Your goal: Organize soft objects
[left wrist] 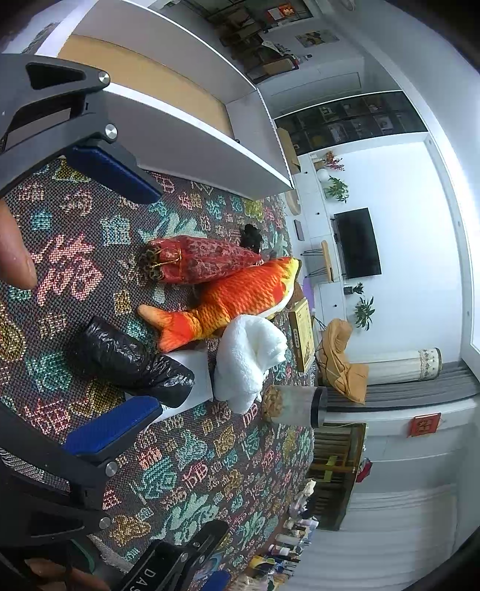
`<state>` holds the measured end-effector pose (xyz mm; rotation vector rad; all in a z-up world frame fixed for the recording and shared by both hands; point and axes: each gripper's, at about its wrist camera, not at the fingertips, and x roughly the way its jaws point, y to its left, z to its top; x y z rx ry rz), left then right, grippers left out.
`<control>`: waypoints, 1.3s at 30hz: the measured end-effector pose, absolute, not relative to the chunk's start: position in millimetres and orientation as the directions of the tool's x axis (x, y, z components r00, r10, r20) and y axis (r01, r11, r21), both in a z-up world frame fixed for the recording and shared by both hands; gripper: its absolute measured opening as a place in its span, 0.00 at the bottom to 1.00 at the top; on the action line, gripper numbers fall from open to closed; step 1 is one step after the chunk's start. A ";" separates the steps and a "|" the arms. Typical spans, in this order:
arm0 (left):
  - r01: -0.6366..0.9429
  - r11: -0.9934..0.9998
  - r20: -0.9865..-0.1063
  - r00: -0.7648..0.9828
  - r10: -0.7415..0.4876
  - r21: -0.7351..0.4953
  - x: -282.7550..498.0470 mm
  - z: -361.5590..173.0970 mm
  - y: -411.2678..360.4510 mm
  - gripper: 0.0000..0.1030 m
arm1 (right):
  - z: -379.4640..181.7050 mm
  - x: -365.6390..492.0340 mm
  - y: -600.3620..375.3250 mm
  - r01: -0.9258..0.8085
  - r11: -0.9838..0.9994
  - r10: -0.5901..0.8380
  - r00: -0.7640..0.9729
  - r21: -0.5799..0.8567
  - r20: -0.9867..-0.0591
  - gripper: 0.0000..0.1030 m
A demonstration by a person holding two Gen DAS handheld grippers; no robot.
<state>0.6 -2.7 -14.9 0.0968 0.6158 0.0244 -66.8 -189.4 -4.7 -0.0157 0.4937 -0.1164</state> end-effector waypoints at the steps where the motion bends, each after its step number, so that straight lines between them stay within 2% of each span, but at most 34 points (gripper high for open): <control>1: 0.006 0.995 -0.576 0.816 0.052 0.098 0.7 -14.8 -2.8 1.00 | -4.8 -66.8 -189.5 0.108 0.993 -0.115 0.874 -0.043 -0.472 0.91; 39: -0.010 0.990 -0.606 0.790 0.094 0.141 5.3 -21.5 -4.7 1.00 | -6.4 -64.5 -190.4 0.109 0.993 -0.113 0.872 -0.037 -0.477 0.91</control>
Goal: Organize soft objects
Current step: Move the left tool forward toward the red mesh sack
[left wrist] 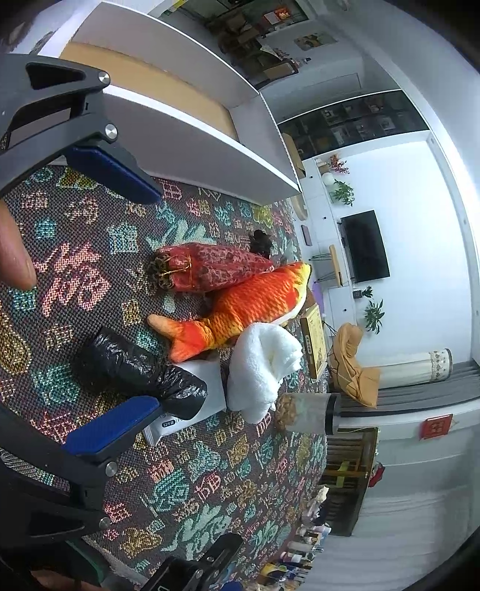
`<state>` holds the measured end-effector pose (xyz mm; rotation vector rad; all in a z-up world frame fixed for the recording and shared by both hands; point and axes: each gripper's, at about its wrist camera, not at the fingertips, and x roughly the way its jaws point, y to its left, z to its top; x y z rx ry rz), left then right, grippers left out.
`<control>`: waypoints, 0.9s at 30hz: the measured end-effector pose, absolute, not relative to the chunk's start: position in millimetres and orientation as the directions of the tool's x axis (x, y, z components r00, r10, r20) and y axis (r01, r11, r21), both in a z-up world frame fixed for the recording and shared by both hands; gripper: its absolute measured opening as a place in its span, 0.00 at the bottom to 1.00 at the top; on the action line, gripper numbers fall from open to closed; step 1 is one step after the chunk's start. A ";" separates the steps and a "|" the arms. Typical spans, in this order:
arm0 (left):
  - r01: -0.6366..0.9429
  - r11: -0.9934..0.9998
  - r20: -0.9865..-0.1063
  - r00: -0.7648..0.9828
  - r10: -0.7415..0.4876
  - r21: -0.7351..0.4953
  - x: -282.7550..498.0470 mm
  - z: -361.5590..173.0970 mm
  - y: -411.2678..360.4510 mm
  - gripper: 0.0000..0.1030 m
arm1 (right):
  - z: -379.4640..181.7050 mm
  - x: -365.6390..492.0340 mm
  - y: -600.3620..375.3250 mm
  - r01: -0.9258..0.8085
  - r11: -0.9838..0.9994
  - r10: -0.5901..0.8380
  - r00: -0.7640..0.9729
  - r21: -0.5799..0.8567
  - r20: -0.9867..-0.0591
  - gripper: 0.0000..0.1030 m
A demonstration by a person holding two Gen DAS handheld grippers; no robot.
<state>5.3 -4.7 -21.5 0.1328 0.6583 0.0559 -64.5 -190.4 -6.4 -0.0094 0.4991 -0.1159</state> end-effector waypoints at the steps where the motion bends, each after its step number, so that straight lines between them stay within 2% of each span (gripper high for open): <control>1: -0.010 0.990 -0.606 0.789 0.095 0.142 5.5 -21.4 -4.6 1.00 | -6.4 -64.5 -190.7 0.108 0.993 -0.113 0.872 -0.037 -0.477 0.91; 27: -0.026 0.990 -0.640 0.760 0.111 0.142 9.1 -31.6 2.0 1.00 | -9.3 -64.9 -191.1 0.109 0.994 -0.110 0.870 -0.029 -0.481 0.91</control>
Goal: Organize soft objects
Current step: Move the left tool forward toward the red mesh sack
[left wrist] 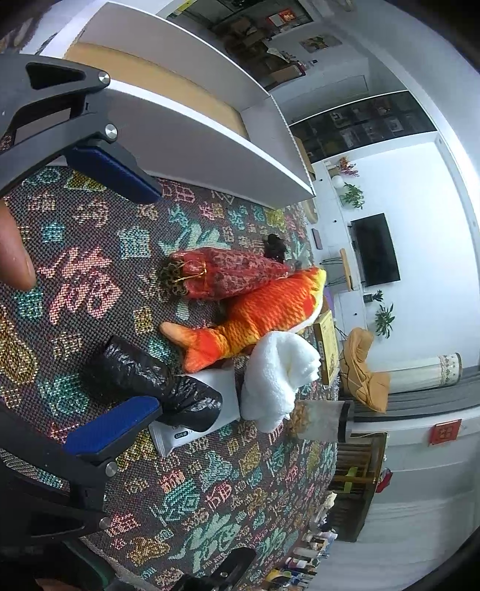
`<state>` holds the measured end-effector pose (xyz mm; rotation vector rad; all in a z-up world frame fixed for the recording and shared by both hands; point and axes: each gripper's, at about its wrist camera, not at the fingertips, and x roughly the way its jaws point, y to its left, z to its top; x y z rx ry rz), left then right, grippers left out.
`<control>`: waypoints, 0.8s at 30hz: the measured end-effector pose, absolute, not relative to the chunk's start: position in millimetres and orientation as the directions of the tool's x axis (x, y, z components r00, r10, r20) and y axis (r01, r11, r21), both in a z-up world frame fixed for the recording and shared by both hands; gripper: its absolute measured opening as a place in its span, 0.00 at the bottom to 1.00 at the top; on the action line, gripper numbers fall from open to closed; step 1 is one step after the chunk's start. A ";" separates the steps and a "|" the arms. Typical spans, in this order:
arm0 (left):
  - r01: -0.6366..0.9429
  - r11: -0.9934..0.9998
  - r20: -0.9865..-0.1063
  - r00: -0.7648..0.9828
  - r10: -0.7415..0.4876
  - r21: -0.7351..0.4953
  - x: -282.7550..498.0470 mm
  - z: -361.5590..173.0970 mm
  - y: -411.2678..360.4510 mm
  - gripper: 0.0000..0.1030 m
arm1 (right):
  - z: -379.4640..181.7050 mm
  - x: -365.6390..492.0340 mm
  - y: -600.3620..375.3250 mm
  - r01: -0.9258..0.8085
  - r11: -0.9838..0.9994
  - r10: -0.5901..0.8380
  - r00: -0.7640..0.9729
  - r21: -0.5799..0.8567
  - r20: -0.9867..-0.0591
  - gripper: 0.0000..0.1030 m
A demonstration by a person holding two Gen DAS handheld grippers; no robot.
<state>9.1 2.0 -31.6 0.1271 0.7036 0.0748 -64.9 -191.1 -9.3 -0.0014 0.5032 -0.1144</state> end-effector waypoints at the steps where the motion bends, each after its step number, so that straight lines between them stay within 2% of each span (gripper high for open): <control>1: -0.026 0.990 -0.641 0.760 0.111 0.140 8.7 -32.2 2.1 1.00 | -10.8 -64.9 -191.4 0.109 0.994 -0.110 0.870 -0.029 -0.481 0.91; 24: -0.034 0.990 -0.652 0.749 0.117 0.139 10.3 -38.7 6.1 1.00 | -12.6 -63.4 -191.3 0.110 0.994 -0.108 0.869 -0.025 -0.484 0.91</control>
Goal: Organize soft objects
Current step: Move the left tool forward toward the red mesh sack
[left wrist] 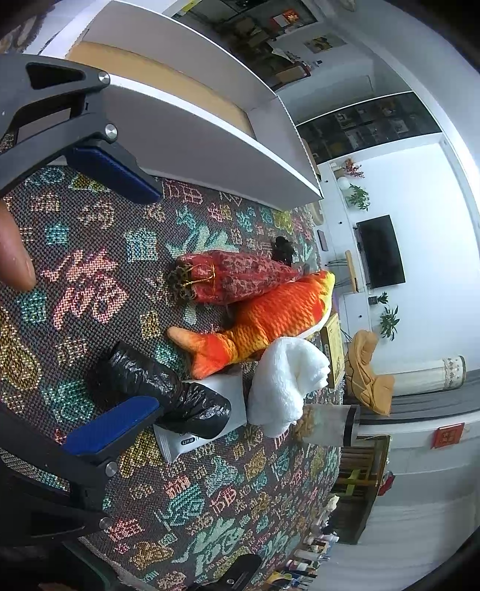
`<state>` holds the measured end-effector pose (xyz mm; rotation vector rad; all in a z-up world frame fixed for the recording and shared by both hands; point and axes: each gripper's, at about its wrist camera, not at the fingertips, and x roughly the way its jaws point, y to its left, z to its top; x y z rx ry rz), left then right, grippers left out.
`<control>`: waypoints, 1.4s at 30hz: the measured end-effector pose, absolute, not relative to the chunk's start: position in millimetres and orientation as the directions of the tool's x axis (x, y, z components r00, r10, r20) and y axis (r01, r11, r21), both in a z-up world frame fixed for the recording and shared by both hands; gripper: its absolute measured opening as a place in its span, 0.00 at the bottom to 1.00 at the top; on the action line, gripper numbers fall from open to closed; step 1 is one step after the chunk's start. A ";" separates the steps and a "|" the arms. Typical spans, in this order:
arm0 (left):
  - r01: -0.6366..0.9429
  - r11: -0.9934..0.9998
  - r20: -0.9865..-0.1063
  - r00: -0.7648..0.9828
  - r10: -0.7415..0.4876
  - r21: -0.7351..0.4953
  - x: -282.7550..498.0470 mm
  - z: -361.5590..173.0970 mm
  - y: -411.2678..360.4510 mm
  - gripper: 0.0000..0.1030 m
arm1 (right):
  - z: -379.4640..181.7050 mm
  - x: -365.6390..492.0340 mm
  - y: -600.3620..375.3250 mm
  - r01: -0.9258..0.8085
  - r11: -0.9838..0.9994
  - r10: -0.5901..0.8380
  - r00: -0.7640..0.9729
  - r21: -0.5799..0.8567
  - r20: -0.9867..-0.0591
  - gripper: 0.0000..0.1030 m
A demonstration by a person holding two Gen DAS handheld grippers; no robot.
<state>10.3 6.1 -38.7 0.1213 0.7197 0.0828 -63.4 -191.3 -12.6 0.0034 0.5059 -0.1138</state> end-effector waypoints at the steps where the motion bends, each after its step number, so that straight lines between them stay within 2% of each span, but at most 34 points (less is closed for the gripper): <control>1: -0.035 0.990 -0.653 0.748 0.118 0.138 10.4 -39.2 6.7 1.00 | -12.4 -63.3 -191.6 0.110 0.994 -0.108 0.869 -0.025 -0.484 0.91; 23: -0.050 0.994 -0.711 0.695 0.106 0.099 21.8 -57.7 18.2 1.00 | -13.9 -63.1 -190.3 0.109 0.994 -0.105 0.867 -0.020 -0.487 0.91; 29: -0.071 0.996 -0.756 0.648 0.092 0.060 29.7 -71.7 30.2 1.00 | -13.4 -62.7 -191.6 0.109 0.994 -0.105 0.867 -0.020 -0.487 0.91; 42: -0.097 0.995 -0.770 0.635 0.062 0.000 36.4 -79.5 46.7 1.00 | -16.9 -63.6 -183.9 0.109 0.994 -0.102 0.865 -0.013 -0.492 0.91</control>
